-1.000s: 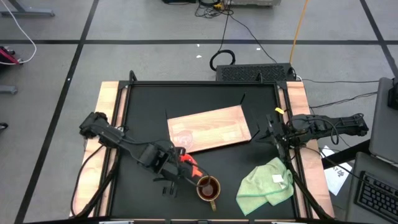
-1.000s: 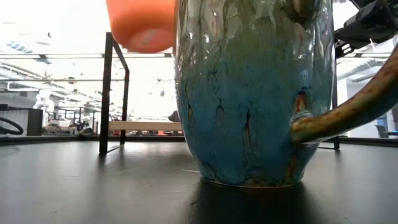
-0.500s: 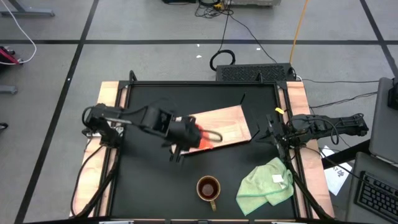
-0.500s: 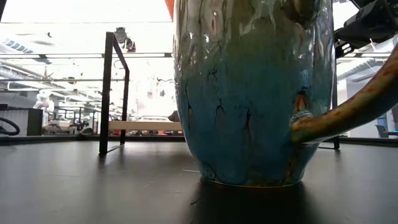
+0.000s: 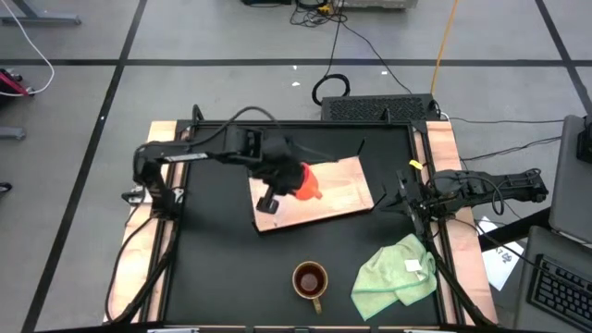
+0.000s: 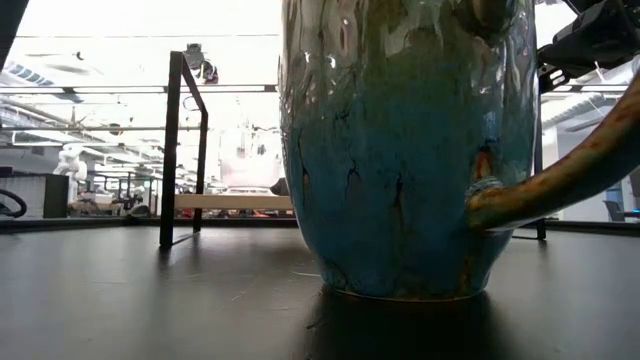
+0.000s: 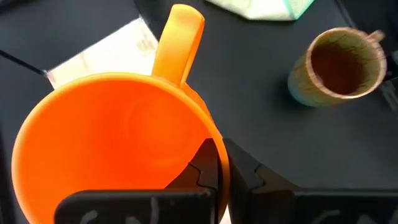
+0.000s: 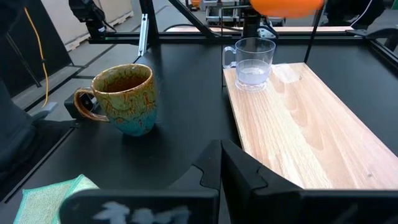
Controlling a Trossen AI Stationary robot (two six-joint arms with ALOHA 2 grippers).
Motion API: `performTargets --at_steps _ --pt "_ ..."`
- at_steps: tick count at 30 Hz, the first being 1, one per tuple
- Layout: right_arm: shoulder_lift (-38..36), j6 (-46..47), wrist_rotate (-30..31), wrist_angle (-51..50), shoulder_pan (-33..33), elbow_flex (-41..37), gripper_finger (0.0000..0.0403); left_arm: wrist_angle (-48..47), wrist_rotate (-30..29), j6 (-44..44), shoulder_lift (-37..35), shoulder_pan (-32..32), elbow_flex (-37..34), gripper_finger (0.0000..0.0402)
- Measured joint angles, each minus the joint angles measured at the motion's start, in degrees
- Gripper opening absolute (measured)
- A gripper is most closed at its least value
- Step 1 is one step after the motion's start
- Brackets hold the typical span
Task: Stack small to large cups/mugs on shelf
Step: Put the orange mug on the shelf
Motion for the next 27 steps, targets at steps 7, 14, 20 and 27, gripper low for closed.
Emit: performTargets --at_steps 7,14,20,27 --pt "0.1 0.0 0.0 0.1 0.0 0.0 0.0 1.6 5.8 6.3 4.4 5.9 0.0 0.0005" --pt "0.6 0.1 0.0 0.0 0.0 0.0 0.0 -1.1 7.0 15.9 8.4 8.5 -0.1 0.0005" --pt "0.7 0.0 0.0 0.0 0.0 0.0 0.0 -2.1 7.6 24.2 10.8 8.3 -0.1 0.0005" --pt "0.7 0.0 0.0 0.0 0.0 0.0 0.0 -2.3 8.5 30.9 12.4 6.9 -0.1 0.0005"
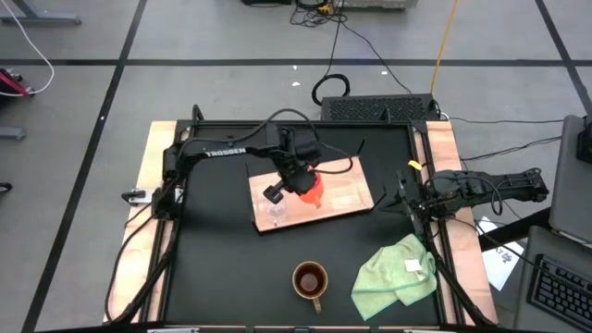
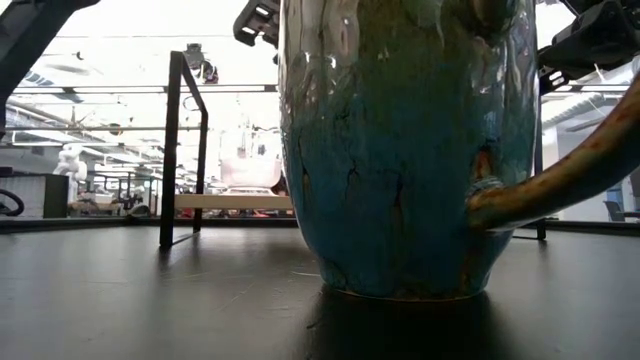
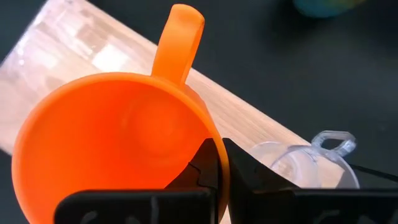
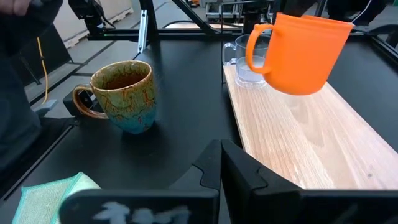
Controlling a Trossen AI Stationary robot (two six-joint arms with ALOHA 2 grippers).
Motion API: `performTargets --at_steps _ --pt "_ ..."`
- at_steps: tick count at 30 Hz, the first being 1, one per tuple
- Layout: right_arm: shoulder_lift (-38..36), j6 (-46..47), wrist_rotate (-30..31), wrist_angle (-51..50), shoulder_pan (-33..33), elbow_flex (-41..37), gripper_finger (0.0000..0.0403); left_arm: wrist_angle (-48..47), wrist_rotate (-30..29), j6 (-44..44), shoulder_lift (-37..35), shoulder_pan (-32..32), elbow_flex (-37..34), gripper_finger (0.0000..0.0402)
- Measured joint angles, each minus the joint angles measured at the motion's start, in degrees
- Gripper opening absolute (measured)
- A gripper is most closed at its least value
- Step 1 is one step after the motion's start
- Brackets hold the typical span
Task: Stack small to large cups/mugs on shelf
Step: Put the orange mug on the shelf
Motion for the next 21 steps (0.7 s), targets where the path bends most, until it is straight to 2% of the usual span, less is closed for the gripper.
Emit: performTargets --at_steps 10,21 --pt "1.0 0.0 0.0 0.0 0.0 0.0 0.0 -0.9 -0.5 6.6 0.8 -0.1 0.0 0.0005" --pt "2.5 -0.2 0.0 0.0 0.0 0.0 0.0 -0.6 -6.1 9.5 2.9 -0.2 0.0 0.0005"
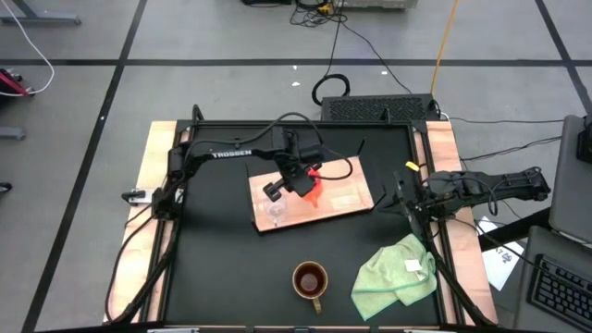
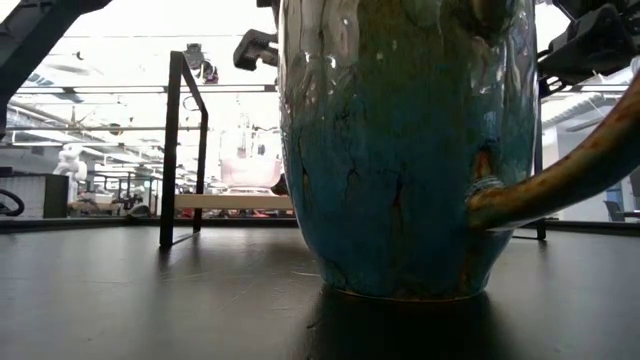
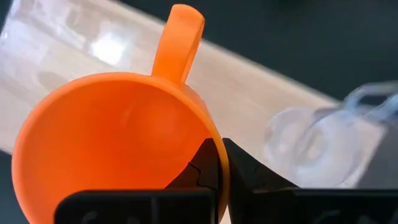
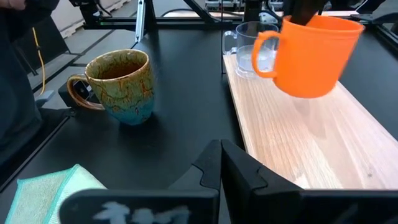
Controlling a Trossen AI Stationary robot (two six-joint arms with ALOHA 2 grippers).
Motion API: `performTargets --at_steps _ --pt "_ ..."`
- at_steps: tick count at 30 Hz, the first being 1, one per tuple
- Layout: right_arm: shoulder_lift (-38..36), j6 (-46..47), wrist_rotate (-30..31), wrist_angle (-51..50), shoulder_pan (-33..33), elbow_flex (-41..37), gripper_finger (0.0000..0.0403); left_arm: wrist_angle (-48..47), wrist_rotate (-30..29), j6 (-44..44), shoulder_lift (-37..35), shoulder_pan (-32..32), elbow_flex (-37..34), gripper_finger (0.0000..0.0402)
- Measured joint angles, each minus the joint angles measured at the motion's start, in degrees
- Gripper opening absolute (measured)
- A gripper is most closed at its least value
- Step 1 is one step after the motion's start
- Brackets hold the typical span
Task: Stack small to large cups/mugs on shelf
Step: Put the orange mug on the shelf
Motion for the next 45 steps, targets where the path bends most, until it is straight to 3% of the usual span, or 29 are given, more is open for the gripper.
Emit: performTargets --at_steps 8,31,45 --pt "1.1 0.0 0.0 0.1 0.0 0.0 0.0 -1.7 -3.7 2.9 2.7 -0.3 -0.1 0.0005" --pt "1.8 0.0 0.2 0.0 0.0 0.0 0.0 -1.9 1.8 4.6 3.3 -2.0 -0.1 0.0005" --pt "1.8 0.0 0.2 0.0 0.0 0.0 0.0 0.8 1.2 4.9 2.8 -2.1 -3.9 0.0005"
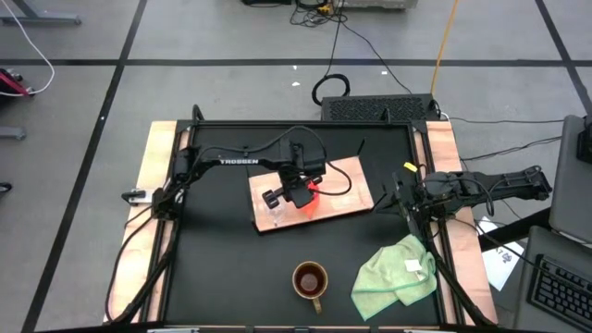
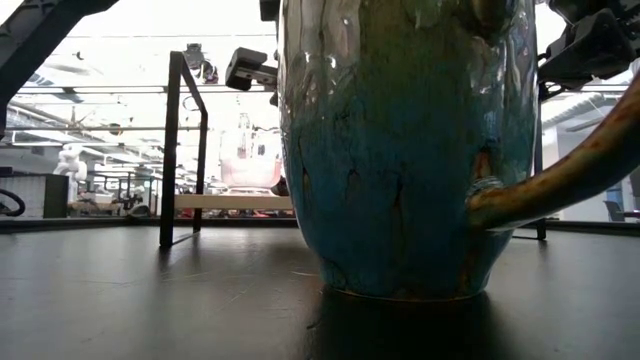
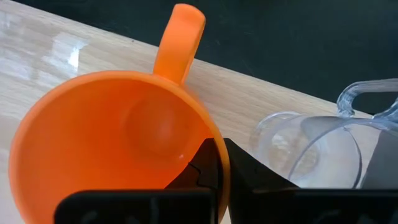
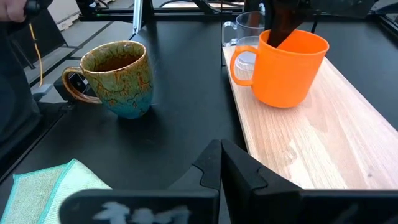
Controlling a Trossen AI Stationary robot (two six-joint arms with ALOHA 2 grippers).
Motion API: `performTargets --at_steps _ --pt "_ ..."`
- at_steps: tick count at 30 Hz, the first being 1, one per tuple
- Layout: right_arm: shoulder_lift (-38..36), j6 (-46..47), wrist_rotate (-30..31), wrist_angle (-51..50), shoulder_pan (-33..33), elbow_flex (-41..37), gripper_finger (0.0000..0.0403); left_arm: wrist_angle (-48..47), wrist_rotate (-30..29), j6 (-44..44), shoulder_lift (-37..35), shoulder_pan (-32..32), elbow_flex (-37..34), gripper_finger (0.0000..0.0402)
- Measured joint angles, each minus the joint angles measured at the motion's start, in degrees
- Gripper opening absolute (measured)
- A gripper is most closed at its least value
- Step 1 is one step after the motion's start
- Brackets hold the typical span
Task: Stack small to large cups/mugs on shelf
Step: Put the orange mug on the shelf
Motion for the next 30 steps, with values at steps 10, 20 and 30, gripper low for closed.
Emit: performTargets --at_steps 10,20,30 --pt "0.0 0.0 0.0 0.0 0.0 0.0 0.0 0.5 -0.5 0.0 0.1 -0.2 -0.1 0.0008" --pt "0.0 0.0 0.0 0.0 0.0 0.0 0.0 2.1 -1.8 -0.3 0.3 -0.3 -0.2 0.0016" --pt "0.0 0.0 0.0 0.0 0.0 0.0 0.0 2.0 -2.1 -0.6 0.3 -0.4 -0.2 0.0025"
